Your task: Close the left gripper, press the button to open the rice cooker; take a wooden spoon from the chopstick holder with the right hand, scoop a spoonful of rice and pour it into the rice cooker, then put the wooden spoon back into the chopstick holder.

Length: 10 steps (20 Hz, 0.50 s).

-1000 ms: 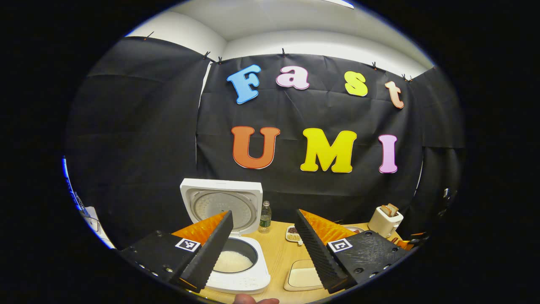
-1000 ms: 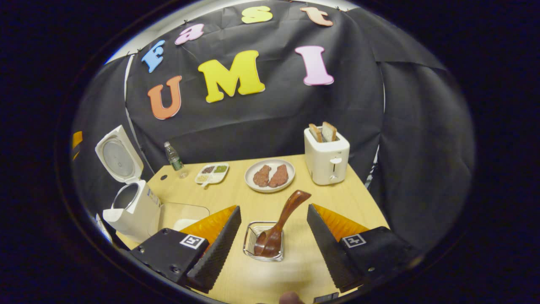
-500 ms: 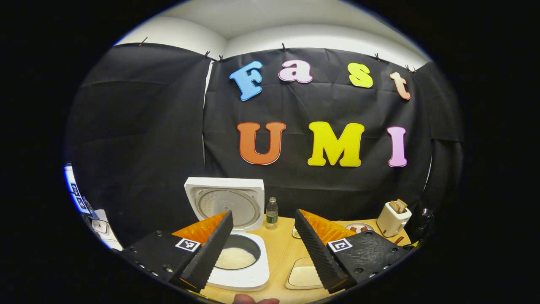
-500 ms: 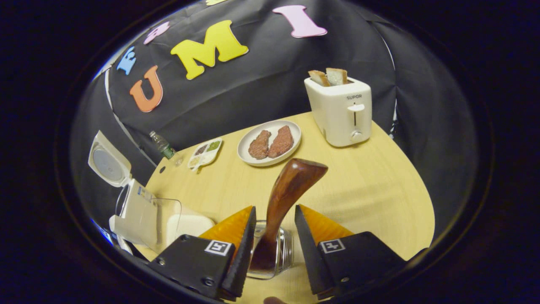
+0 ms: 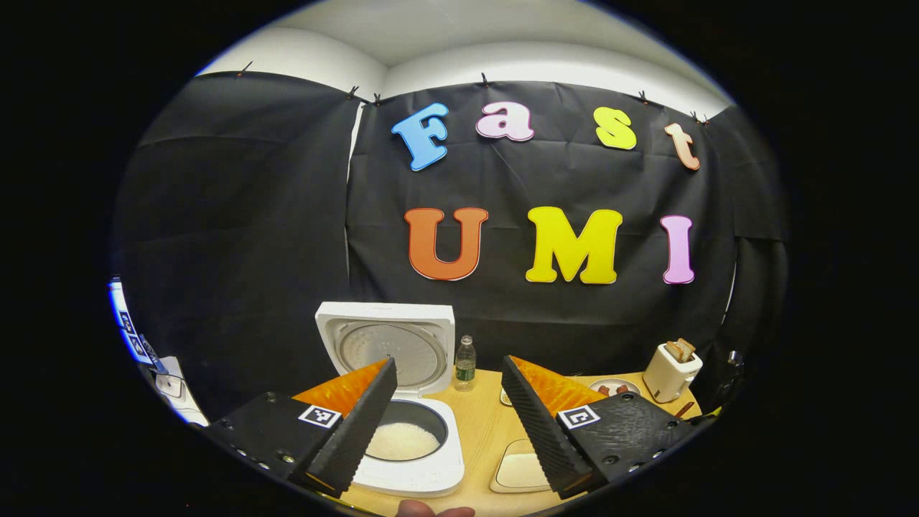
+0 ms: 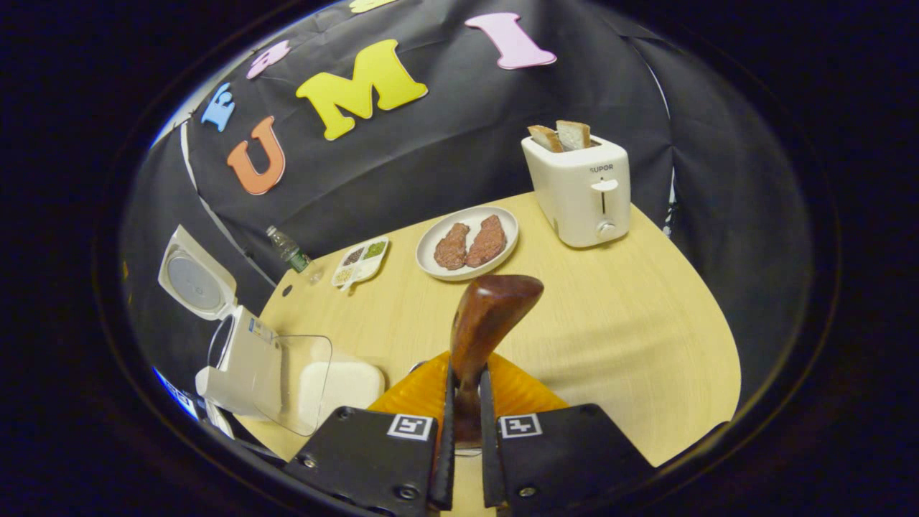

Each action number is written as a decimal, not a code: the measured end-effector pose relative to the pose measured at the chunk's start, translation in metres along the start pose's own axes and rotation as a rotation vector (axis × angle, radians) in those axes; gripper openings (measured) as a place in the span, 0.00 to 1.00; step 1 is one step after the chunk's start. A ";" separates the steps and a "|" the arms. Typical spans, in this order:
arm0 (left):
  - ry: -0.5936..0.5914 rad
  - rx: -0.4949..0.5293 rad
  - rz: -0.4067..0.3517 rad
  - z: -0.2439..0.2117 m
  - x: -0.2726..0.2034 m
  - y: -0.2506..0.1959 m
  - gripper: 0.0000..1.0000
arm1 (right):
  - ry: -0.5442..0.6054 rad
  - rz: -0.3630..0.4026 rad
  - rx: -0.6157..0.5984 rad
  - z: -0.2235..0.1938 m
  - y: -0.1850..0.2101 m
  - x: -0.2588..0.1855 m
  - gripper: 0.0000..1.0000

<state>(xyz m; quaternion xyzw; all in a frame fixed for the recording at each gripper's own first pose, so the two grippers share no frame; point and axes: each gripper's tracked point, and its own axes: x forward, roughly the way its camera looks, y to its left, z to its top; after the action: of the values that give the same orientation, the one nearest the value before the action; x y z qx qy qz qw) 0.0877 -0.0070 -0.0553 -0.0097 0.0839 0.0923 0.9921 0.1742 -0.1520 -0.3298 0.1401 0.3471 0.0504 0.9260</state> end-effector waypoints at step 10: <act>-0.042 -0.033 -0.039 0.003 -0.002 0.060 0.95 | -0.210 -0.137 -0.093 0.055 0.043 -0.076 0.12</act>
<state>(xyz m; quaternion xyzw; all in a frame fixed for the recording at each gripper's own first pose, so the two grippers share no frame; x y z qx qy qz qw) 0.0758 0.0515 -0.0522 -0.0256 0.0612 0.0744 0.9950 0.1528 -0.1382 -0.2298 0.0774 0.2541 -0.0118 0.9640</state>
